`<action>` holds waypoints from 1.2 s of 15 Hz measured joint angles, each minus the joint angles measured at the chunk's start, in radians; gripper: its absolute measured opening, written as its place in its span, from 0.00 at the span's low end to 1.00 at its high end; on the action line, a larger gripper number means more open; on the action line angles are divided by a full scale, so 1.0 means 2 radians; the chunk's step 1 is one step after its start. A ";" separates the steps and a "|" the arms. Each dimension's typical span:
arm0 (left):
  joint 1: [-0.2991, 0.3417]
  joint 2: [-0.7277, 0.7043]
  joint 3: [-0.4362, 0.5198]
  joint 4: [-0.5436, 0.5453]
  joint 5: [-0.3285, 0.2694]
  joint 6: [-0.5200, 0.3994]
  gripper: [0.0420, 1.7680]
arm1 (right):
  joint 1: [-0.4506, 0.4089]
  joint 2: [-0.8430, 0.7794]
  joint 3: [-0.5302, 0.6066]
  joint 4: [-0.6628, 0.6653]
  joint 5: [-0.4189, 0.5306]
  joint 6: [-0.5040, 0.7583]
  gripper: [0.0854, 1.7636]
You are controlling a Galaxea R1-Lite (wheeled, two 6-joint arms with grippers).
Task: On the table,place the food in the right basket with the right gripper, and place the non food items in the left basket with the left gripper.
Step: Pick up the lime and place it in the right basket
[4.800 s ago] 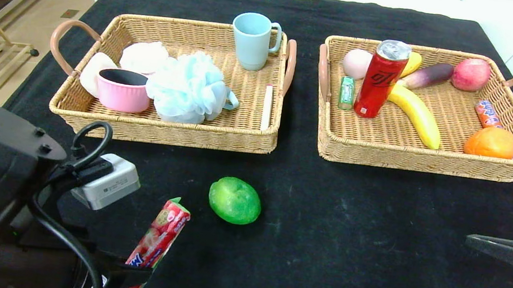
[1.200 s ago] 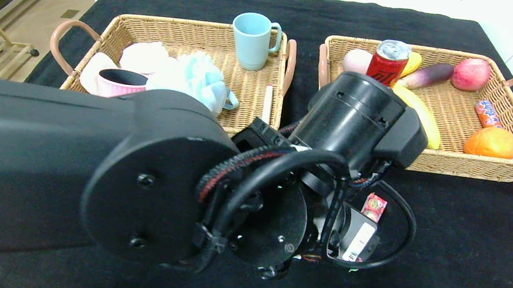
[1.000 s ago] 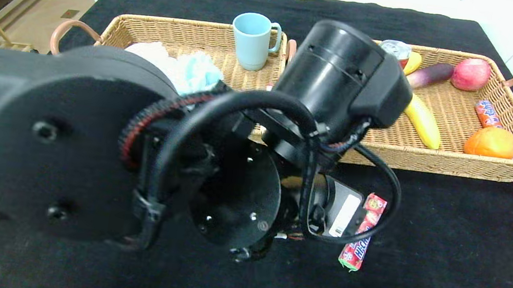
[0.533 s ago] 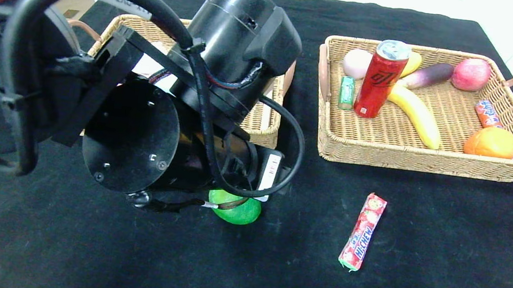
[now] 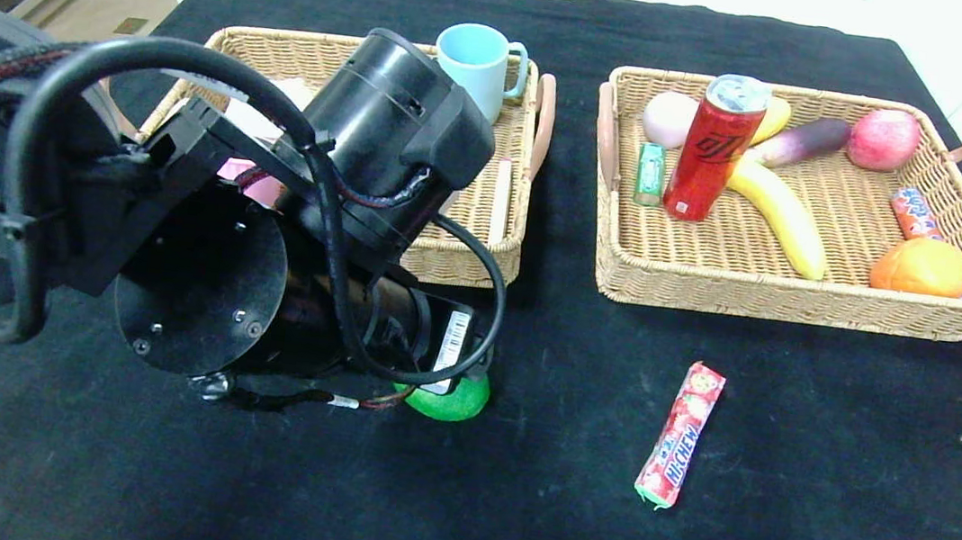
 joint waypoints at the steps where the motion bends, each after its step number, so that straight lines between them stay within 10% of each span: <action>1: 0.000 0.001 0.006 0.000 -0.001 0.000 0.96 | 0.001 0.000 0.000 0.000 0.000 0.000 0.97; 18: 0.010 0.031 0.018 -0.007 -0.030 0.030 0.97 | 0.005 0.001 0.004 -0.002 -0.001 0.000 0.97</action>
